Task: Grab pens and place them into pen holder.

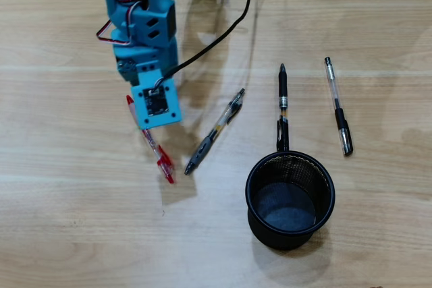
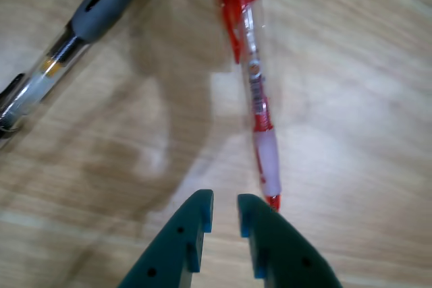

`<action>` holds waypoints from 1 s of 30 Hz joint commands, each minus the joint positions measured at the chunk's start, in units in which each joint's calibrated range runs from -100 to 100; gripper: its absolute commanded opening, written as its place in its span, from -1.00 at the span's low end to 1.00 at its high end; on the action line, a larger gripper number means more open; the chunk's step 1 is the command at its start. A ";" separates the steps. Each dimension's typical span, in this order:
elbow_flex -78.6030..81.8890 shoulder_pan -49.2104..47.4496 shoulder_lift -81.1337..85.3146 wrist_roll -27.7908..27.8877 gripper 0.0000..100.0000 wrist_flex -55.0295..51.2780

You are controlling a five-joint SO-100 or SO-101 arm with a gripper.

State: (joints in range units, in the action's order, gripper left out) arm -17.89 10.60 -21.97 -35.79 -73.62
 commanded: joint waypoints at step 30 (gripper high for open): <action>-22.81 -0.39 -20.58 2.34 -0.65 -3.22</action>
State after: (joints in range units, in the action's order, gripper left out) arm -37.68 10.51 -42.75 -33.61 -77.16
